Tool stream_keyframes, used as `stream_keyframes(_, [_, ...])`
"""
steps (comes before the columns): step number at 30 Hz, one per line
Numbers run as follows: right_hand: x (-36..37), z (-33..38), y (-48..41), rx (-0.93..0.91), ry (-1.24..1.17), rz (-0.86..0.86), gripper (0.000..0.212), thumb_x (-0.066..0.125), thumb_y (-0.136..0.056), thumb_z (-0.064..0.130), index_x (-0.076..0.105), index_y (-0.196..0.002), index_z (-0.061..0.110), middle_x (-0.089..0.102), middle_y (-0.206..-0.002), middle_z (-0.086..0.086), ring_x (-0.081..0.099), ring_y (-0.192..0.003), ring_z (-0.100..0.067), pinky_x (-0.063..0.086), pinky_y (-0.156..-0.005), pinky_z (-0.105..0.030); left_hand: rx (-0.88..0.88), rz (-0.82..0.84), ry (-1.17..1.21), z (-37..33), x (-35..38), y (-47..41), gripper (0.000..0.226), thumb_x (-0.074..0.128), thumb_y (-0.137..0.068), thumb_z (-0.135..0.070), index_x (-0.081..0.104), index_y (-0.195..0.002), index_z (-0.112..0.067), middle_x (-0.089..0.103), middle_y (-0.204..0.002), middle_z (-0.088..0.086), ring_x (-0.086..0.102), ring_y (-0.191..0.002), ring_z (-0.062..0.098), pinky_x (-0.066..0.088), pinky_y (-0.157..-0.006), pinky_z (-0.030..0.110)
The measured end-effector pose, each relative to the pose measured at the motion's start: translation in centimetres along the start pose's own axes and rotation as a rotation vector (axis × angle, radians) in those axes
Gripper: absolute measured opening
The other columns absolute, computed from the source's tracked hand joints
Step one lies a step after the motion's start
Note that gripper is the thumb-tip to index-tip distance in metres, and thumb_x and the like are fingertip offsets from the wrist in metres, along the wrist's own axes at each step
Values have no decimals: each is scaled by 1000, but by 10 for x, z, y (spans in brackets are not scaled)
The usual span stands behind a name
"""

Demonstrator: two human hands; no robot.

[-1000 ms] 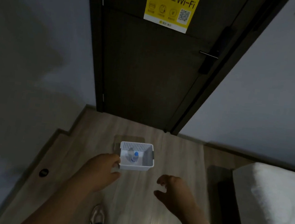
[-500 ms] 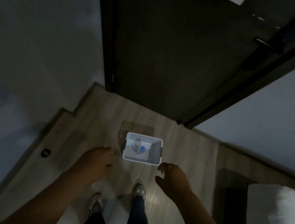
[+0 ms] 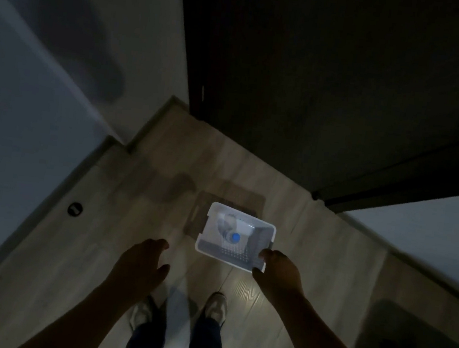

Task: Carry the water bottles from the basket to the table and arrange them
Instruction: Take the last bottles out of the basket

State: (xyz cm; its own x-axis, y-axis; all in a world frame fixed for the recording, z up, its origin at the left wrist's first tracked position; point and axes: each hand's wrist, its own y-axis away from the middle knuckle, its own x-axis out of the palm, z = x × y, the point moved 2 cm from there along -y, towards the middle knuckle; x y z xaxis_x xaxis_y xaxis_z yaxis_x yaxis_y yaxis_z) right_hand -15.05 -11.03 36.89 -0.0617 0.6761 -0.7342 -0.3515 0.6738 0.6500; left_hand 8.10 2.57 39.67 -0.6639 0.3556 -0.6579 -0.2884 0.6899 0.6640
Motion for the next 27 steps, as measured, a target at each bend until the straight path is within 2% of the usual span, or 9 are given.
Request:
stream_keyframes(6, [75,-33,-108,32,-51,-95,35,59,-88,32,55,-118,16,60,-116,-5,59,-103,-19,49,-87,-29,-45,-31,-81,32,84,-113,62,49,-94,-40,26,-146,-17,42,-144,3,44,-128,16,37,-105,26])
stream_keyframes(12, [167,-61,-194,59,-1,-47,42,60,-88,32,51,-125,15,55,-123,-6,56,-110,-21,45,-91,-29,-42,-55,-104,62,165,-201,59,54,-91,-40,34,-142,-16,50,-135,5,52,-119,18,43,-94,26])
stream_keyframes(19, [246,-76,-262,86,-19,-58,38,63,-87,28,53,-121,15,57,-120,-7,57,-110,-22,48,-93,-33,46,1,-135,99,237,-259,57,56,-90,-39,39,-139,-14,56,-126,7,58,-110,18,46,-90,26])
stream_keyframes(23, [269,-80,-291,67,-22,-104,42,64,-86,26,48,-123,13,56,-119,-6,58,-108,-21,46,-91,-29,42,55,-153,117,262,-284,52,53,-91,-40,40,-134,-15,56,-122,4,57,-106,16,46,-86,24])
stream_keyframes(27, [285,-75,-314,13,22,-85,52,65,-86,25,44,-132,12,52,-123,-9,56,-109,-22,48,-96,-34,15,87,-153,129,277,-295,52,52,-92,-40,37,-136,-15,53,-125,4,55,-109,15,44,-86,23])
